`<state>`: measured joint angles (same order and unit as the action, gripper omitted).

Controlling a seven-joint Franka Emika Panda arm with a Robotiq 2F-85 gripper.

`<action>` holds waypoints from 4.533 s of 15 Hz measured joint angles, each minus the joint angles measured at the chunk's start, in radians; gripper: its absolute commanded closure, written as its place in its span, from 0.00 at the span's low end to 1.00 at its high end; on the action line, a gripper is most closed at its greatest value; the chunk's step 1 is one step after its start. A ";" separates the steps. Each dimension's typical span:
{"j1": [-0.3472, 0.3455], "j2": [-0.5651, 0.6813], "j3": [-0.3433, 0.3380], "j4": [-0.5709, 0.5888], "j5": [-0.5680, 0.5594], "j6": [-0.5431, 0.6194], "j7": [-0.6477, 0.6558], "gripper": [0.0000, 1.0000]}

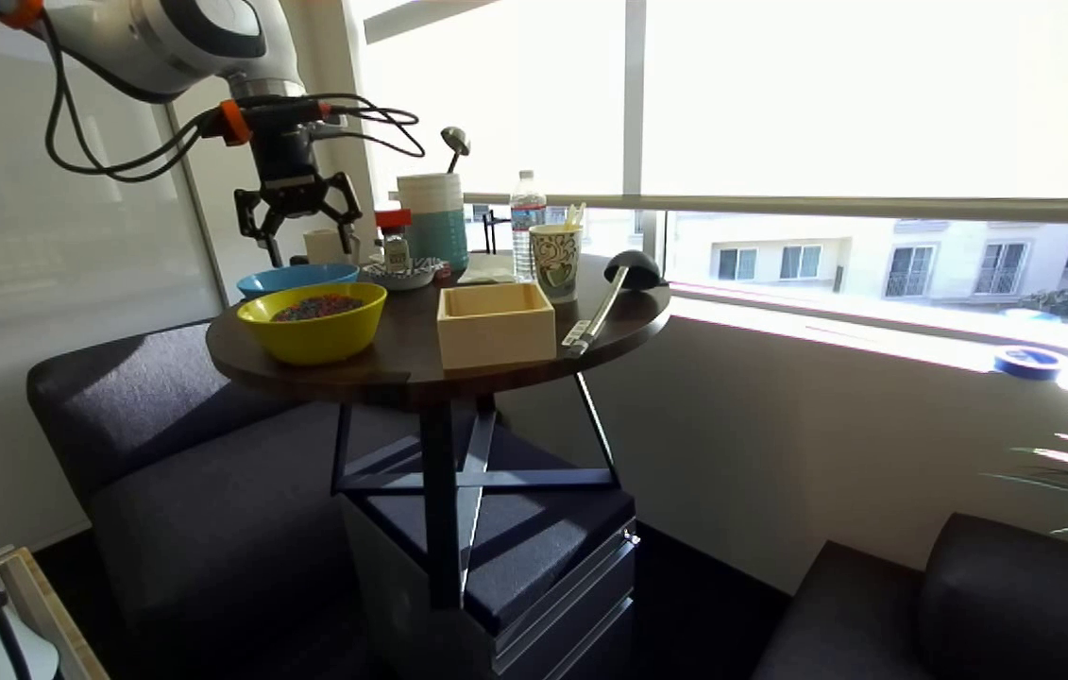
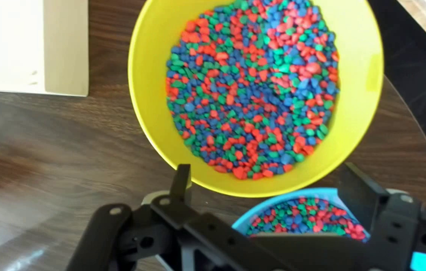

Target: Switch the positions of the yellow and blue bowls by moving the yellow bowl to the right and the blue bowl to the left

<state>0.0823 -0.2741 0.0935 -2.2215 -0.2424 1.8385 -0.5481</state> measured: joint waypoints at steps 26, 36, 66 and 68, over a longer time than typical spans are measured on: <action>-0.037 0.099 -0.198 -0.057 -0.079 0.393 -0.334 0.00; -0.056 0.152 -0.198 0.015 -0.014 0.459 -0.348 0.00; -0.075 0.228 -0.169 0.070 0.045 0.385 -0.493 0.00; -0.081 0.241 -0.169 0.083 0.051 0.385 -0.493 0.00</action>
<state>0.0018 -0.0330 -0.0757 -2.1386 -0.1910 2.2232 -1.0413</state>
